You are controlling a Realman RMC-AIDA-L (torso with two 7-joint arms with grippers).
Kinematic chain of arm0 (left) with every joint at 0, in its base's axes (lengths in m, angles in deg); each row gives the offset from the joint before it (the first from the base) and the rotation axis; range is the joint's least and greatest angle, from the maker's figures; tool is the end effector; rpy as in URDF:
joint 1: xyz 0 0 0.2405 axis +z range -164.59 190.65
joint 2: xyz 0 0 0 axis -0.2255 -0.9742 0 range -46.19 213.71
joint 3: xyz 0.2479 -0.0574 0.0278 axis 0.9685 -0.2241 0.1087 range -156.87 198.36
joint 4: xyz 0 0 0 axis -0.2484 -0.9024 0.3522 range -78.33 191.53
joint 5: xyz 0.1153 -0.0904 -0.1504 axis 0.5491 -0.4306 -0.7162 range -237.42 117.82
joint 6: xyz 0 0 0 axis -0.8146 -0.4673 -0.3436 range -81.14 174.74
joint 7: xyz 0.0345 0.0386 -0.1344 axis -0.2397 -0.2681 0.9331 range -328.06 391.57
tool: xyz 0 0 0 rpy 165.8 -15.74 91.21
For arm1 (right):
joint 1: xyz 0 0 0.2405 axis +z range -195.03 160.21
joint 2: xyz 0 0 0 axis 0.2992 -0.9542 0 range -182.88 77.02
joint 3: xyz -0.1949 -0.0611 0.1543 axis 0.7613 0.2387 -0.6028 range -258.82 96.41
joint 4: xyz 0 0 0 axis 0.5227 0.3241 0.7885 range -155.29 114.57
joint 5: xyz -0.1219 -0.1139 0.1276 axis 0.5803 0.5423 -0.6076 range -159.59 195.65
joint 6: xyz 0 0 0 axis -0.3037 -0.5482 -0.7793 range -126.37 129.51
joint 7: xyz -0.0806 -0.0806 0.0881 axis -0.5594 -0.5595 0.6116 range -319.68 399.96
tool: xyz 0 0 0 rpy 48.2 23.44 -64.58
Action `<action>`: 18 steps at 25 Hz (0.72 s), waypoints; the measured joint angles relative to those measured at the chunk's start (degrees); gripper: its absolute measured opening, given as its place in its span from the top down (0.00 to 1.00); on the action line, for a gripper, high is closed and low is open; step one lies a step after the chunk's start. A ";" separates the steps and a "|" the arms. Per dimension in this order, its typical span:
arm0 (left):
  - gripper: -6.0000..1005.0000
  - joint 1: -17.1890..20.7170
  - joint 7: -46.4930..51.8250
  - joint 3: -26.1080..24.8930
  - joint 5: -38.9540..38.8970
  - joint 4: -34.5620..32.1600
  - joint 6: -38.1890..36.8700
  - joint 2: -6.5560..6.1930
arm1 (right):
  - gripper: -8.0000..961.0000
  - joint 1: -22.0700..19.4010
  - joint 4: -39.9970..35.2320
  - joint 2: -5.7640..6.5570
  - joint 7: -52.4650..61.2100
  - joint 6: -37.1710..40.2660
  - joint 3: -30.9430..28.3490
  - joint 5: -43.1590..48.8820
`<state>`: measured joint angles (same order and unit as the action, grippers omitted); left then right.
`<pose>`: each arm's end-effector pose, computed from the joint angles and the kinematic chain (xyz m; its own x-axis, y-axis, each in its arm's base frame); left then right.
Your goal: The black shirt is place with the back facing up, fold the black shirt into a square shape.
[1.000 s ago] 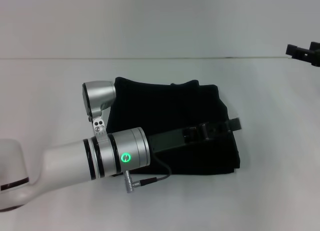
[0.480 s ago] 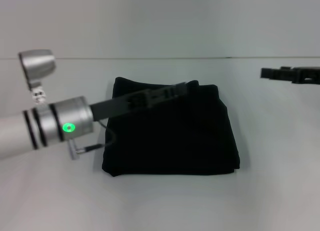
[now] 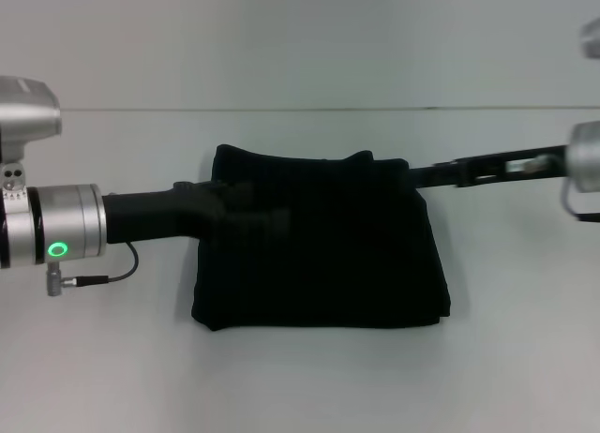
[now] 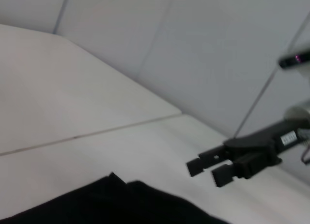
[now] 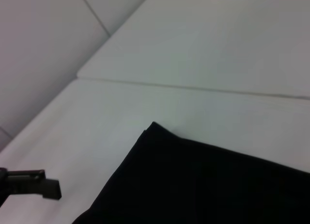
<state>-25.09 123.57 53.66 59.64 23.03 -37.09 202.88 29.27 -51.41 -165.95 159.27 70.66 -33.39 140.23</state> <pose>-0.2401 0.3671 -0.0052 0.6785 0.5025 0.5359 0.6302 -0.7730 -0.0731 0.2218 0.4260 0.0061 0.5837 -0.7157 -0.3836 -0.8057 -0.5693 -0.1638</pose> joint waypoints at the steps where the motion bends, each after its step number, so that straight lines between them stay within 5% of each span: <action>1: 0.05 0.17 -0.52 0.63 0.25 -0.57 -0.17 0.07 | 0.08 0.70 0.10 -0.72 0.52 -1.10 0.84 0.39; 12: 0.05 -0.12 -3.86 2.98 2.40 -2.31 -0.20 0.07 | 0.27 5.01 4.51 -5.37 1.18 -12.60 5.94 1.44; 18: 0.05 -0.15 -3.93 2.91 2.40 -2.42 0.19 -0.10 | 0.42 4.13 4.31 -6.13 0.45 -14.52 5.64 0.65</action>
<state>-25.23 119.65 56.57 62.04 20.61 -36.90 202.78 33.40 -47.10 -172.08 159.73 56.14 -27.75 140.88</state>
